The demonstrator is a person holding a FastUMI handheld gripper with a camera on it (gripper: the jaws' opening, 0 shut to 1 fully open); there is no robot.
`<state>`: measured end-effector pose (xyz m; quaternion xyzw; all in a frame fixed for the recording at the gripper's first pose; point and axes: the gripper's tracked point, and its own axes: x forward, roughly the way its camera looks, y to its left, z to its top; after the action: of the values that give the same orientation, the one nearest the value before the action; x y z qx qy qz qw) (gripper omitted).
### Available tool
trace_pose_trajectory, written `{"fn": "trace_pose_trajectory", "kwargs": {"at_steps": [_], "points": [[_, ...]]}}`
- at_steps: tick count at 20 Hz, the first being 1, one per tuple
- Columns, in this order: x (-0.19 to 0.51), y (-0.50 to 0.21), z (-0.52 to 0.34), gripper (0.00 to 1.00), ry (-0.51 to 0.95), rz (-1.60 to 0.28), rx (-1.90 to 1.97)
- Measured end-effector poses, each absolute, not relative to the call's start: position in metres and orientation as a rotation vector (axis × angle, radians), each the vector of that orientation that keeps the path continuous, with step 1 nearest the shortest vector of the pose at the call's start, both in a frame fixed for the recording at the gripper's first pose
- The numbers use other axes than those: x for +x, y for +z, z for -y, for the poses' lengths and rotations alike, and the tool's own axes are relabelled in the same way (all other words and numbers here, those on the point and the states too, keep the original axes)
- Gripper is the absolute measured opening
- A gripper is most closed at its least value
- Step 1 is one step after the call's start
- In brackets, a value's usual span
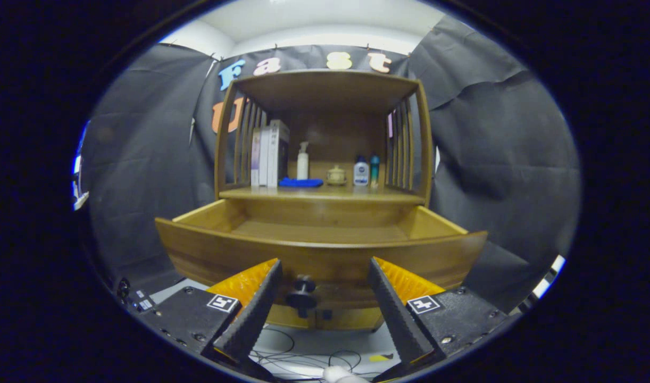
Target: Pull open the drawer, take out the items inside it, and place them on the countertop above the cabinet.
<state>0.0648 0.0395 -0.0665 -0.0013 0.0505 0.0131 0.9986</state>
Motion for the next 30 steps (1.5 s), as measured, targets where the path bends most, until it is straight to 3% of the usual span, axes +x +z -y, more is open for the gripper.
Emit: {"fn": "trace_pose_trajectory", "kwargs": {"at_steps": [7,14,23,30], "points": [[0.096,0.053,-0.025,1.00,0.049,-0.005,0.037],[0.194,0.105,-0.058,1.00,0.079,-0.170,0.002],[0.290,-0.025,-0.104,1.00,0.131,-0.762,-0.038],[0.269,-0.122,-0.090,0.99,0.087,-1.151,-0.032]]}}
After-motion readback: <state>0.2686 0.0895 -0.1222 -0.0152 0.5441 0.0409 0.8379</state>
